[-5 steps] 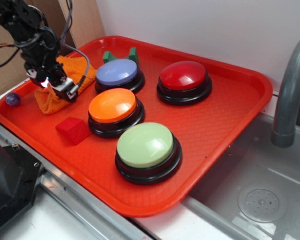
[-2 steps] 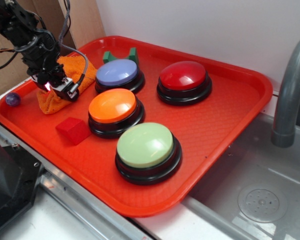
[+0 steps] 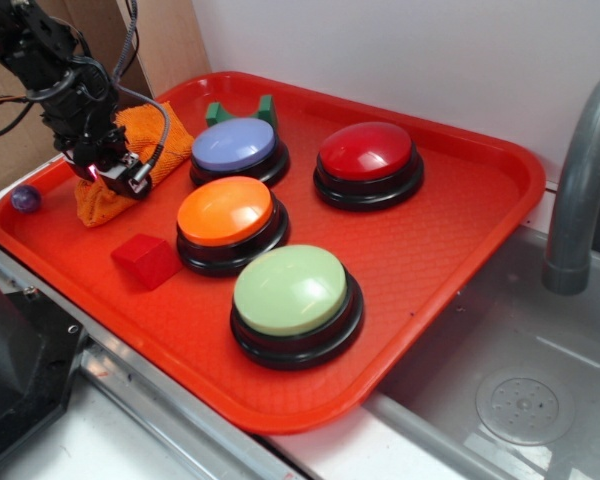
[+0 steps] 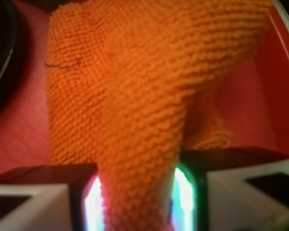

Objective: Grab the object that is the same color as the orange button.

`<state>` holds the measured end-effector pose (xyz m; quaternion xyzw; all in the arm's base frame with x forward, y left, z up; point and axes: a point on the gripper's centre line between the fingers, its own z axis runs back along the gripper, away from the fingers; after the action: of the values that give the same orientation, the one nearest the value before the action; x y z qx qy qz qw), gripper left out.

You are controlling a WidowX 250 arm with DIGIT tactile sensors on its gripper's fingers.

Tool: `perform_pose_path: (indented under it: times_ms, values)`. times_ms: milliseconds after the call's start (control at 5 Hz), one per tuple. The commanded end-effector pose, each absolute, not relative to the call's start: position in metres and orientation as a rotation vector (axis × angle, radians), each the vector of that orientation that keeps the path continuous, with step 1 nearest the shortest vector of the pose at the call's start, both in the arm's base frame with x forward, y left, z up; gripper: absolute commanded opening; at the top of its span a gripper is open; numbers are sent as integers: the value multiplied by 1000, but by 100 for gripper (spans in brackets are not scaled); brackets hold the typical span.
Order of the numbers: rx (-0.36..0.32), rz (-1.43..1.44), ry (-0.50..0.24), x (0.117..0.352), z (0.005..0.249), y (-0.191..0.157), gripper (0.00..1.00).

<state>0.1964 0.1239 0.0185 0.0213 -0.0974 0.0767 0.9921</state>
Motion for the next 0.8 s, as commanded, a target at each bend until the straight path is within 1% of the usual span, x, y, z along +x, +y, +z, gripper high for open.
perform_pose_path:
  times_ms: [0, 200, 400, 600]
  values:
    - [87, 174, -202, 206, 48, 128, 0]
    - [63, 172, -134, 201, 69, 120, 0]
    - [52, 195, -113, 192, 110, 95, 0]
    - [15, 173, -104, 182, 138, 69, 0]
